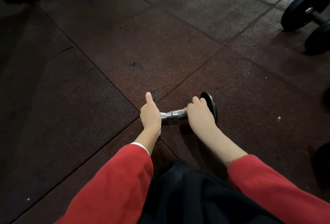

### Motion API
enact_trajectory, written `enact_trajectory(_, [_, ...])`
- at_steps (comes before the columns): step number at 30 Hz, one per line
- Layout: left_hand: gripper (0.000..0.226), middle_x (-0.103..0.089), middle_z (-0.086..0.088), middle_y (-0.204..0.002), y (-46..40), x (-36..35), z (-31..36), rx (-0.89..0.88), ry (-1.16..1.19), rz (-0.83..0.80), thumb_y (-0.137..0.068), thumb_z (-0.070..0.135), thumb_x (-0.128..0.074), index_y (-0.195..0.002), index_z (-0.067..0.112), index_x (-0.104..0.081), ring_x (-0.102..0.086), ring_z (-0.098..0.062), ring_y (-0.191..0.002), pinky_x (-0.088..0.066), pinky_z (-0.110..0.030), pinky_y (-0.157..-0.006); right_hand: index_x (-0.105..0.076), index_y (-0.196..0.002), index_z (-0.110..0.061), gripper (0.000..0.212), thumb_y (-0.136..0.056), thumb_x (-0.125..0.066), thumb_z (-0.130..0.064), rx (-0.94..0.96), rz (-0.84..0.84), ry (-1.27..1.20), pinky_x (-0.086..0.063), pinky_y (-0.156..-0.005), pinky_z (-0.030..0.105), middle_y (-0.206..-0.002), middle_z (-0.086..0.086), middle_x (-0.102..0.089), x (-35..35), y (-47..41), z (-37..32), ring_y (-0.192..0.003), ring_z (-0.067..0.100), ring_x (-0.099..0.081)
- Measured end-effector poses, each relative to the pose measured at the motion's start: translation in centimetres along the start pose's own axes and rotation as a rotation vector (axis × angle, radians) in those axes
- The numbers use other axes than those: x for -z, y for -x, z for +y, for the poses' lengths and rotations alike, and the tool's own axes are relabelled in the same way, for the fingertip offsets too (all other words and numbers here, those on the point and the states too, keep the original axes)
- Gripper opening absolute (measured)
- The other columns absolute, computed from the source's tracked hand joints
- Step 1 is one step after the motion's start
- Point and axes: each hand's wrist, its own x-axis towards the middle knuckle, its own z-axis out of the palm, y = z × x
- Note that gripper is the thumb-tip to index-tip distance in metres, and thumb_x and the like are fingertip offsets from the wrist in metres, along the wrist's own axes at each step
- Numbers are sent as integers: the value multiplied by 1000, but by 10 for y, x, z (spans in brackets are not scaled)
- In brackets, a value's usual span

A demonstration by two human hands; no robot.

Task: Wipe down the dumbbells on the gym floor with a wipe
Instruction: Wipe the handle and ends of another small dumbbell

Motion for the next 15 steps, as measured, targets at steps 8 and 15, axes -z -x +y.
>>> enact_trajectory(8, [58,-55,-7,-106,-6,-1,-1,50,23,9,-96,51,-30,-112,2,-57,-52,-26,-103,-36,-32,-86,-45,-126,7,39,-88,-41,11,-65,8,-210,-36,-94,38,-125,24,-42,-18,49,0,-114,31,-35])
enact_trajectory(15, [62,-58,-13,-121,-8,-2,-3,51,3,21,-95,52,-31,-119,-1,-55,-53,-27,-110,-37,-32,-88,-68,-96,-3,27,-74,-53,-4,-90,113,120,-50,-61,27,-77,5,-57,-23,26,-3,-69,19,-55])
